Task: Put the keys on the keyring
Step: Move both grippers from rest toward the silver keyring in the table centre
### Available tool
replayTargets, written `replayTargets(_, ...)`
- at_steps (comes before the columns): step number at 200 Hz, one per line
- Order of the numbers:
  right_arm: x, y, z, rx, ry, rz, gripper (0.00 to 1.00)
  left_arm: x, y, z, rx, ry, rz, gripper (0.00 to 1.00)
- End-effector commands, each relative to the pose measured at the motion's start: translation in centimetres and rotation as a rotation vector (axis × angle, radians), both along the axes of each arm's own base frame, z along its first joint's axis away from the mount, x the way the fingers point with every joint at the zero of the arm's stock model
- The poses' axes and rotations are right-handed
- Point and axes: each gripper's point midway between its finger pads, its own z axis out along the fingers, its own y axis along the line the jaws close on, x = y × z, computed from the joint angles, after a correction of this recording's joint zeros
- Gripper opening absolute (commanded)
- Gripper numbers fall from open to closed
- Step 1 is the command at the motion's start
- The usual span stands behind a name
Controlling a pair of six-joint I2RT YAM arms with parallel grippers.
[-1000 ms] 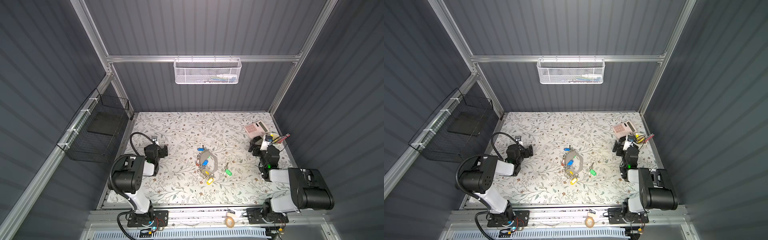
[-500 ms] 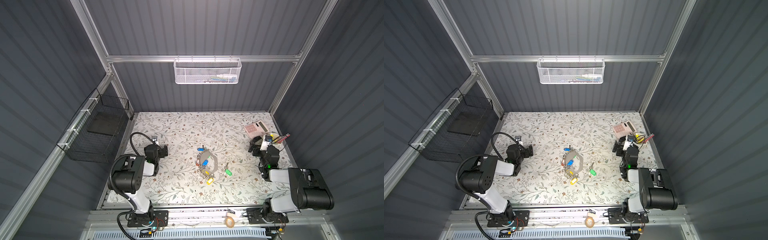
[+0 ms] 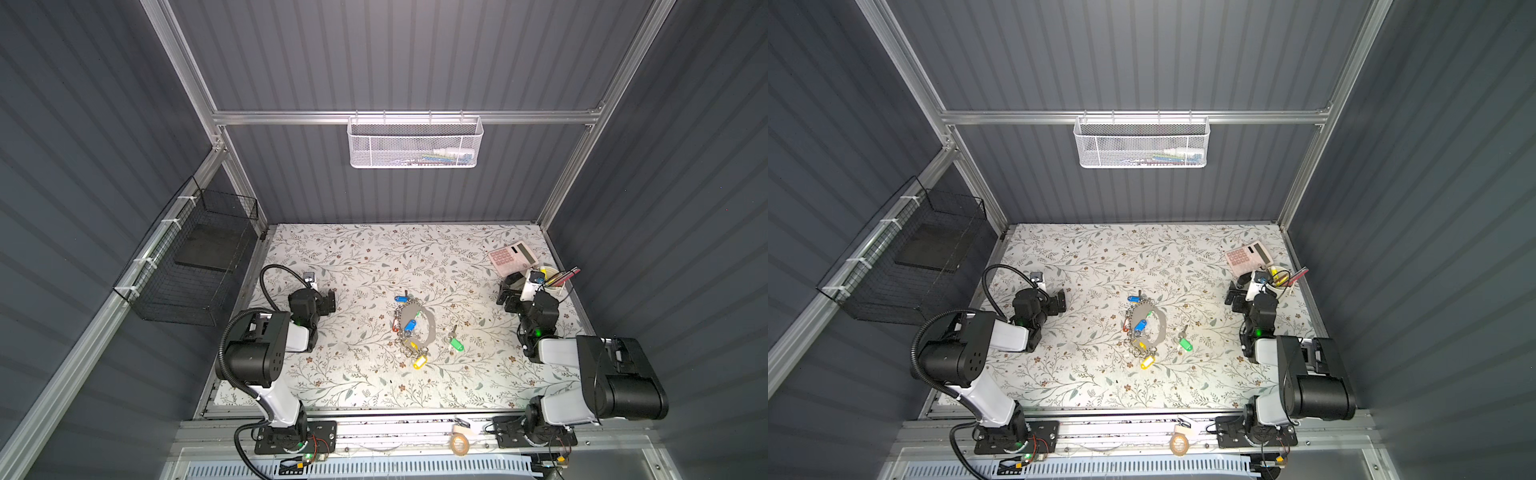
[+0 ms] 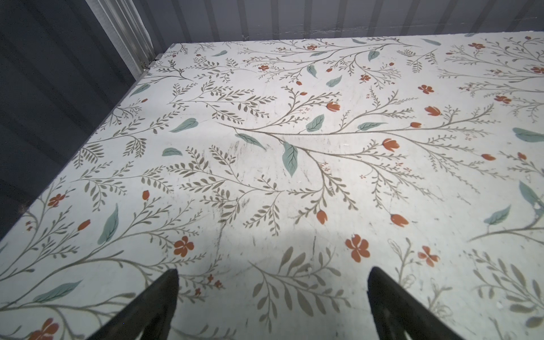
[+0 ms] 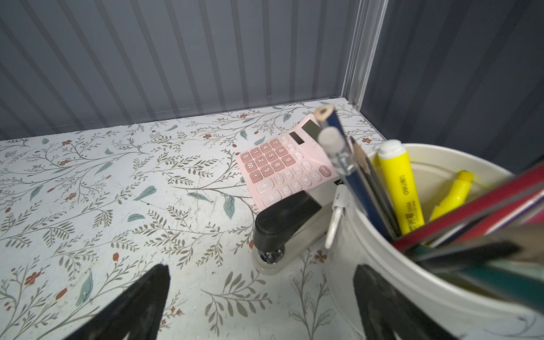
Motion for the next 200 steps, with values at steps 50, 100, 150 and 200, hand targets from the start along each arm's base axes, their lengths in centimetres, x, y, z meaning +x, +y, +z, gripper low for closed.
replayTargets(50, 0.3, -0.1, 0.8, 0.004, -0.026, -0.002, 0.99, 0.5, 0.9, 1.1, 0.010, -0.039, 0.034, 1.00)
replayTargets(100, -4.1, -3.1, 8.3, 0.266, -0.138, -0.320, 0.99, -1.2, 1.9, 7.9, 0.089, -0.085, 0.321, 1.00)
replayTargets(150, -5.5, -3.2, 10.3, 0.527, -0.143, -0.355, 0.99, -3.4, 1.3, 9.8, -0.246, 0.054, 0.455, 1.00)
replayTargets(200, -5.3, 1.6, 10.7, 0.564, 0.042, -0.152, 0.99, -4.3, -5.5, 10.5, -0.455, 0.219, 0.092, 0.98)
